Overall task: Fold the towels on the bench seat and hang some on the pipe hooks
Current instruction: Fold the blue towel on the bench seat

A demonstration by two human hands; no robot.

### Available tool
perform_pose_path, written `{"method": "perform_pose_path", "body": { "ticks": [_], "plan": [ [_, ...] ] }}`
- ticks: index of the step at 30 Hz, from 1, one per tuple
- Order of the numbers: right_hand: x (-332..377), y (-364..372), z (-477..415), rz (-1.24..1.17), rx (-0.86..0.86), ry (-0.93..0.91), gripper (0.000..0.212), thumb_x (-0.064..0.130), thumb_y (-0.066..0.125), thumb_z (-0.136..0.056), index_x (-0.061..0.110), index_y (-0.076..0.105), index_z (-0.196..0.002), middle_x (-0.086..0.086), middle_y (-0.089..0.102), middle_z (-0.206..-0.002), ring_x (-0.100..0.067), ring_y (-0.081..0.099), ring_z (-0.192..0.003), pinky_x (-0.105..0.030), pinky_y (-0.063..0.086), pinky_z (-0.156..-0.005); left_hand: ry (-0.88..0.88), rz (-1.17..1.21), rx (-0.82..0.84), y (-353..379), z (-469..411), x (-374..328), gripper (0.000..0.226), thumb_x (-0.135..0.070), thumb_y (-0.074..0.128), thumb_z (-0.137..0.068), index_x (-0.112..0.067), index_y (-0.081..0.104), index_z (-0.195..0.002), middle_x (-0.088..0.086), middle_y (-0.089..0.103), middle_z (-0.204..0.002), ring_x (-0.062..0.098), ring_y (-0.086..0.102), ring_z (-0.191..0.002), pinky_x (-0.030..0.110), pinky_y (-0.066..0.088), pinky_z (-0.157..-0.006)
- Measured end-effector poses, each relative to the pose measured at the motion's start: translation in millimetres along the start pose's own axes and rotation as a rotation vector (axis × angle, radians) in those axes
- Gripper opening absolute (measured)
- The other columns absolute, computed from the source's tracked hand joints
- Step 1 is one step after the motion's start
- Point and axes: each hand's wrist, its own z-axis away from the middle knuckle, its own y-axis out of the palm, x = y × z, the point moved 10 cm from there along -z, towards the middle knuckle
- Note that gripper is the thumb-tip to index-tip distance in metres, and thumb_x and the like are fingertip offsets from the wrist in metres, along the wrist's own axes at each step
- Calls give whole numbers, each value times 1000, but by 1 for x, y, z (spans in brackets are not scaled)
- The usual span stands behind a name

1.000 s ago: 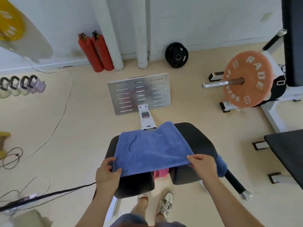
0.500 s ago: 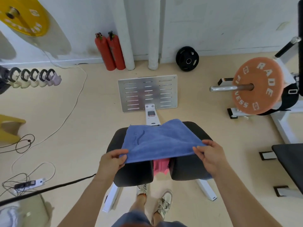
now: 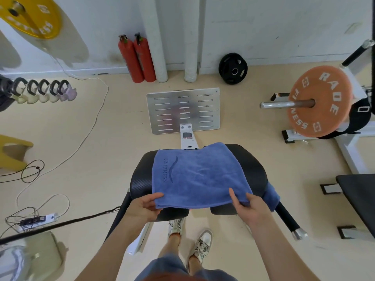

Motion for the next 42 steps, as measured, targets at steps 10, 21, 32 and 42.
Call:
{"method": "perform_pose_path", "body": {
  "ticks": [10,21,32,42],
  "plan": [
    [30,16,35,714,-271,-531,67,51,56,-89,7,43,-137,-16,62,-119,-28,59,-113,-31,45,-96,466,-736,-240,-12,16,-70,19,-3,66,-84,-15,75,-96,-10,56,-82,6,53,-74,3,40,-72],
    [2,180,112,1333,196,-891,15,4,60,-86,-1,61,-72,-13,60,-63,-27,52,-62,-32,50,-62,592,-609,103,61,17,-206,28,-11,69,-83,-39,72,-80,-22,71,-77,-2,65,-79,16,49,-80],
    [-23,274,180,1370,581,-916,14,11,59,-92,24,63,-93,5,76,-76,0,69,-69,-12,50,-61,761,-371,74,61,38,-300,25,-5,69,-82,-30,72,-84,-15,71,-80,1,65,-75,13,51,-72],
    [-24,327,230,1430,696,-1089,8,21,62,-92,22,59,-85,-6,71,-62,-1,56,-51,-12,41,-53,1036,-540,-16,46,70,-369,18,-13,67,-85,-30,70,-90,-18,64,-85,1,59,-87,9,45,-79]
  ]
}}
